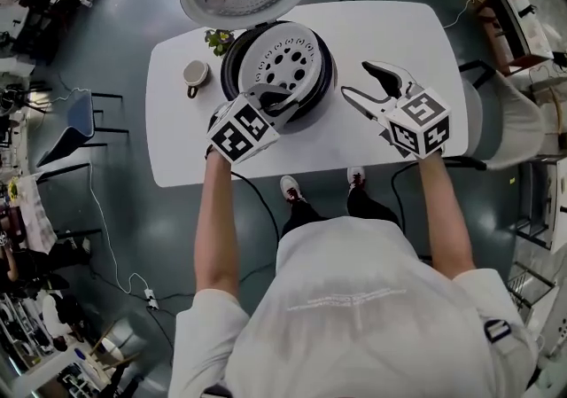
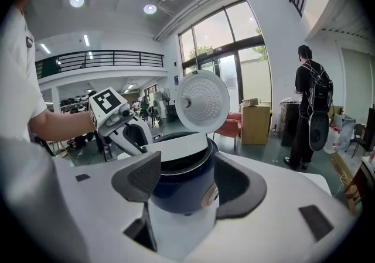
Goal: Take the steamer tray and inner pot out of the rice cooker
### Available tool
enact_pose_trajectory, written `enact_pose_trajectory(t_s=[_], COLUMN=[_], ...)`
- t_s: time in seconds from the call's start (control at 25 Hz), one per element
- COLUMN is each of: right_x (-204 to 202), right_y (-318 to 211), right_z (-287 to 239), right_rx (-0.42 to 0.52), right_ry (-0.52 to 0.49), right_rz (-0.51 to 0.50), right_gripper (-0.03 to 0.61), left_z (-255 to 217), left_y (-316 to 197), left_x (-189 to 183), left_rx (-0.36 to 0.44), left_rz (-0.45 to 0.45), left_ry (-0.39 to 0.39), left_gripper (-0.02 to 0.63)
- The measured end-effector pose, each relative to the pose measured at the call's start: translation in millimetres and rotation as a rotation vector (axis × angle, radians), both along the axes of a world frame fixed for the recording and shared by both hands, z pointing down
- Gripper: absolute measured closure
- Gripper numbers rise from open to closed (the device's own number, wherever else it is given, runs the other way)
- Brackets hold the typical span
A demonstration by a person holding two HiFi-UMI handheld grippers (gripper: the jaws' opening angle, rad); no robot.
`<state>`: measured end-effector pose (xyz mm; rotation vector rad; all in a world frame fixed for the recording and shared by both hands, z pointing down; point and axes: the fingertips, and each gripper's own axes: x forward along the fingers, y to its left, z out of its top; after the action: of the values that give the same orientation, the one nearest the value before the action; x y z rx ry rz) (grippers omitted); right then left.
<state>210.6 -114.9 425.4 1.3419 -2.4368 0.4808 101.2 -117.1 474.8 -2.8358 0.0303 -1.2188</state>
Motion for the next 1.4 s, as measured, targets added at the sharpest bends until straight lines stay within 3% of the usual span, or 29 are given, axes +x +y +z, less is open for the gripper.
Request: enact_pose_trajectory(t_s=[0.36, 0.6, 0.8, 1.0, 1.4], right_x=[-5, -20, -49, -104, -224], right_y=[-16, -32, -43, -55, -58], right_z=[-20, -37, -49, -52, -34], right_rx=[0.066, 0.119, 0.151, 0.154, 0.086], right_ry=[0.003, 0.005, -0.003, -0.008, -0.042], right_rz=[-0.061, -0.116, -0.202, -0.313, -0.499], right_gripper=[0.284, 0.285, 0.285, 0.285, 0.287], left_z=[-26, -60, -71, -60, -33], left_y=[6, 0, -6, -11, 8], left_x=[-1, -25, -63, -130, -249], left_rx=[0.071, 0.140, 0.199, 0.251, 0.188], left_rz=[-0.095, -0.203, -0.341, -0.515, -0.768], left_ry=[0.146, 0.235, 0.182, 0.035, -0.053], left_gripper=[0.574, 0.574, 0.572, 0.571, 0.569])
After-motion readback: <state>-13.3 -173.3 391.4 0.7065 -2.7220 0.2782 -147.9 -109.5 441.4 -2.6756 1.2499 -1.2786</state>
